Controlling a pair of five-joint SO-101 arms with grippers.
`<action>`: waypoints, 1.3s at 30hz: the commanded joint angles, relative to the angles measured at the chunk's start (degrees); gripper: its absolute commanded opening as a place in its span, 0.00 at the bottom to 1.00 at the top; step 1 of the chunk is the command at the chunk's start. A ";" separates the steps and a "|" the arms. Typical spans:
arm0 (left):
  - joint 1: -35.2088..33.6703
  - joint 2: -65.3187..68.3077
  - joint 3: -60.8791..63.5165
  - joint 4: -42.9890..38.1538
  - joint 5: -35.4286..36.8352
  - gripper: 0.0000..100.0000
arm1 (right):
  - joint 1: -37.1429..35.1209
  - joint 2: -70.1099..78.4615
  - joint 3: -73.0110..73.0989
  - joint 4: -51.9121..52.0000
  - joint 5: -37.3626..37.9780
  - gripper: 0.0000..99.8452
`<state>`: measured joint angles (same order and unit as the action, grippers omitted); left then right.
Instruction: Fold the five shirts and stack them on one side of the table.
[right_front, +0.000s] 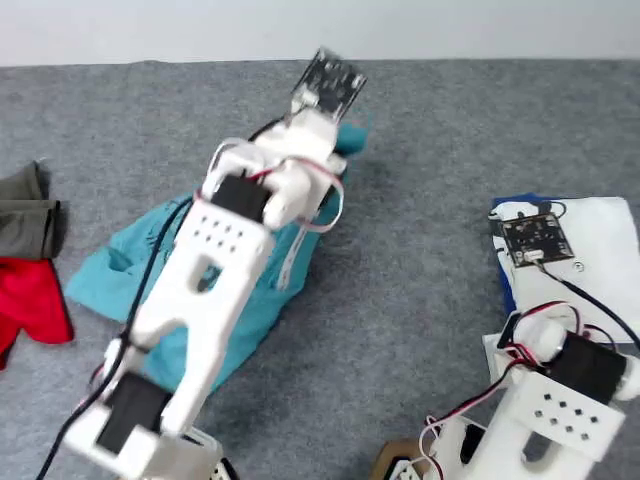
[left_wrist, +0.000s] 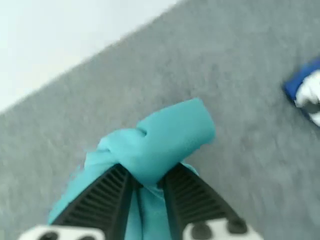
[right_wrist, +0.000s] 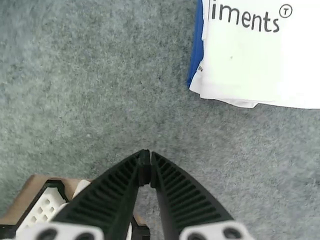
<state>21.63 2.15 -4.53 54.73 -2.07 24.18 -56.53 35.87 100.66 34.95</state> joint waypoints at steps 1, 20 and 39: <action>-0.62 6.95 -17.36 0.62 0.62 0.04 | -0.75 -0.66 -0.18 2.07 1.23 0.01; -7.03 26.64 -60.97 45.71 -6.07 0.16 | -13.76 -0.57 -0.35 2.24 0.88 0.10; -55.65 14.68 -44.35 45.71 -12.22 0.16 | -59.21 28.62 -19.25 2.24 -13.10 0.08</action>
<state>-28.22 20.88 -49.89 99.38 -12.44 -30.42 -33.32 22.77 100.66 23.34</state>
